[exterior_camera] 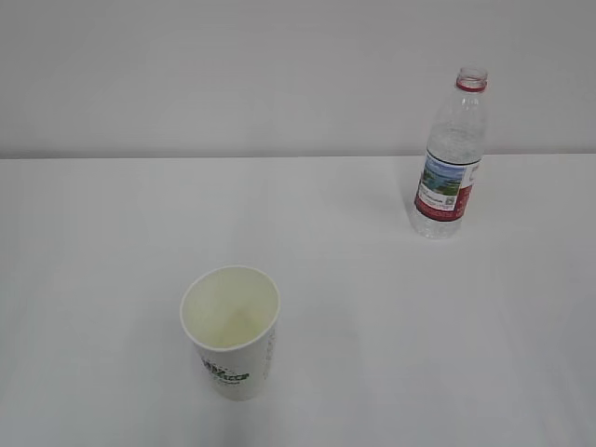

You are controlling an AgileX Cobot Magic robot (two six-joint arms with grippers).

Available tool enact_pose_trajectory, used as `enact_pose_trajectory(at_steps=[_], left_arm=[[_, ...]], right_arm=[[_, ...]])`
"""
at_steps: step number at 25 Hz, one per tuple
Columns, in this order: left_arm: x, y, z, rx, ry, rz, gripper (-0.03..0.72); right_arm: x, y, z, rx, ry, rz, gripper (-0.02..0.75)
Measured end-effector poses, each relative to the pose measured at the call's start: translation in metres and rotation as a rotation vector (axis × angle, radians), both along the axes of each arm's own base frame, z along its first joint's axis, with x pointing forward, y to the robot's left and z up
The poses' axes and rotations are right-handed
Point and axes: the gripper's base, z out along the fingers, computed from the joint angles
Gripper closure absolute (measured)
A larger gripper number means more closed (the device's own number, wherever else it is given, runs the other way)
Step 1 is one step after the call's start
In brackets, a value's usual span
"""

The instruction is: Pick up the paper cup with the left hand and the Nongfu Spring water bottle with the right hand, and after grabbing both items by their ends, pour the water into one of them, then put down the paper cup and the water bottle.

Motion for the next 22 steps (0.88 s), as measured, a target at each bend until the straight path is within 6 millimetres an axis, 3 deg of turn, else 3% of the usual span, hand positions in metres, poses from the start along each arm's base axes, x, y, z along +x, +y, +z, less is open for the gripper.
enact_pose_trajectory(at_steps=[10, 22], left_arm=[[0.026, 0.0, 0.017, -0.025, -0.088, 0.011, 0.127], [0.065, 0.002, 0.034, -0.043, -0.17, 0.036, 0.127]], right_arm=[[0.003, 0.0, 0.011, 0.006, -0.12, 0.003, 0.188], [0.03, 0.002, 0.029, 0.003, -0.205, 0.005, 0.188]])
